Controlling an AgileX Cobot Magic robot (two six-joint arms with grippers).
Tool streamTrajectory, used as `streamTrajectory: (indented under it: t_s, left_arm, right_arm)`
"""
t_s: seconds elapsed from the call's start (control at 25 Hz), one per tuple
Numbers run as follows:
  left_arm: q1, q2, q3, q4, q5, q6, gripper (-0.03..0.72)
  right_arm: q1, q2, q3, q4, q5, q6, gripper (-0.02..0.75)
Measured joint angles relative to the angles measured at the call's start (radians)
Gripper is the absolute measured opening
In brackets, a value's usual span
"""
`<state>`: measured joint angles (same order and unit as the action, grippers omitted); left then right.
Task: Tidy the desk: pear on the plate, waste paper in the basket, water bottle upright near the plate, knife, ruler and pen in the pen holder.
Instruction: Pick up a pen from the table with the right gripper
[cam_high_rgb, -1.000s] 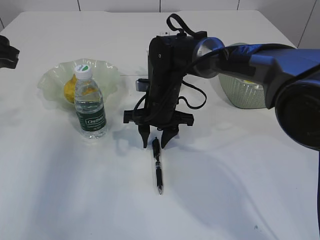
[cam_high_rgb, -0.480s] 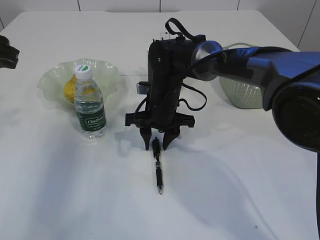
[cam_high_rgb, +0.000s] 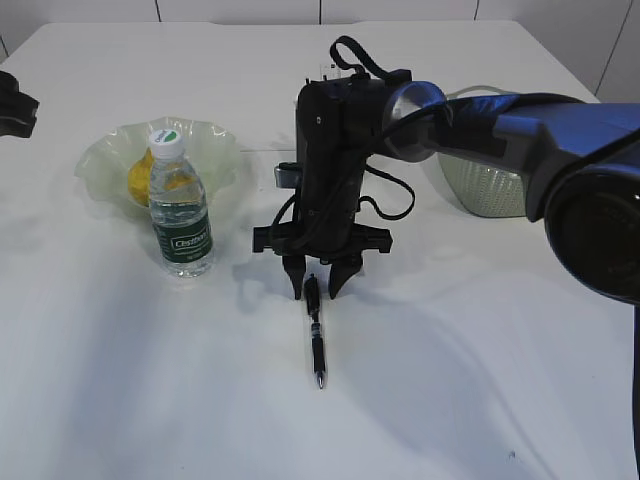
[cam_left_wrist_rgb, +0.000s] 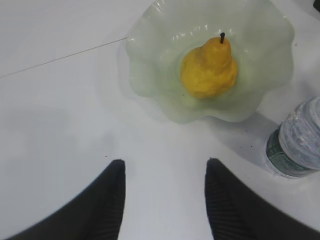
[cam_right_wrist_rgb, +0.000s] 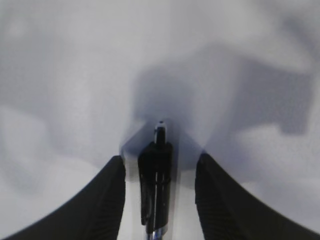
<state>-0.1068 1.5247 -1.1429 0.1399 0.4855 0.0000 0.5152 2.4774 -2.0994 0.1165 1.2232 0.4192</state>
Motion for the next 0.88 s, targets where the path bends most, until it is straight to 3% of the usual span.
streamTrajectory:
  t_s: [0.64,0.88]
  left_arm:
    - [0.0,0.0,0.0,0.0,0.005,0.0,0.363]
    - [0.0,0.0,0.0,0.0,0.005,0.0,0.363]
  right_arm:
    - [0.0,0.0,0.0,-0.079,0.0,0.0,0.347]
    - [0.0,0.0,0.0,-0.058,0.0,0.0,0.347]
